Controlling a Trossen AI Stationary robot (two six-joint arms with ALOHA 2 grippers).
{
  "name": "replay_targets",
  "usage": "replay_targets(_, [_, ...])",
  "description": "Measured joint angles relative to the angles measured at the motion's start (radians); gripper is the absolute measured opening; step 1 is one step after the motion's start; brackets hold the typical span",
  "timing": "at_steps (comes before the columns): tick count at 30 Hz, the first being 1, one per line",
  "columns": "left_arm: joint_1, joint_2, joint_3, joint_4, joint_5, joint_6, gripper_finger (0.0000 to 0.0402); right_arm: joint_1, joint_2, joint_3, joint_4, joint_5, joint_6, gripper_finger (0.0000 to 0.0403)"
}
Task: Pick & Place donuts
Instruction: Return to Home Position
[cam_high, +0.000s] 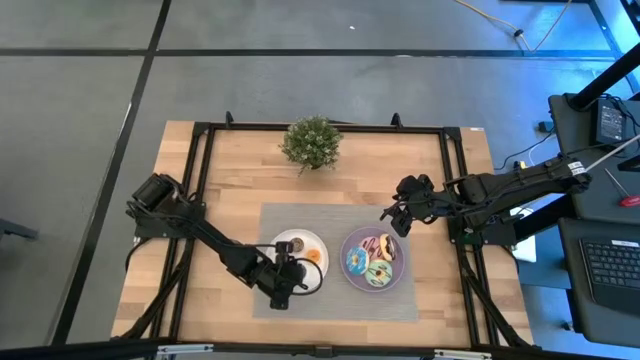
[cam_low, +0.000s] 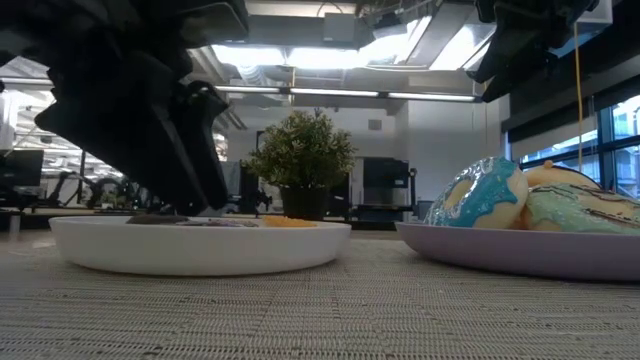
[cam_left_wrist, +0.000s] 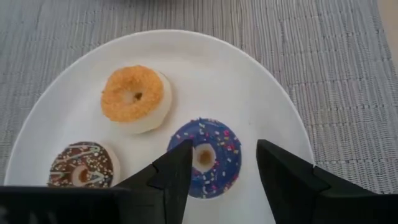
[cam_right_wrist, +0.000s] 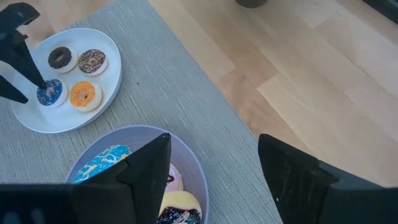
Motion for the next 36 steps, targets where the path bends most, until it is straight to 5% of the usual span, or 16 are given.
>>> replay_targets(11, [0.004,-0.073,0.012,-0.075,-0.005,-0.036,0.0172,0.0,0.0,0.0,0.0,0.0,0.002,0.0243])
replay_targets(19, [0.052,-0.412,0.014,-0.063,-0.275,-0.294,0.017,0.0,0.0,0.0,0.012,0.0,-0.047,0.0243])
replay_targets(28, [0.143,-0.662,-0.181,0.437,0.023,0.057,0.0172,0.082,-0.036,0.0,0.265,0.156,-0.233,0.0243])
replay_targets(36, [0.2,-0.953,-0.408,0.454,-0.012,0.07,0.0171,0.193,-0.168,0.0,0.178,0.233,-0.279,0.0243])
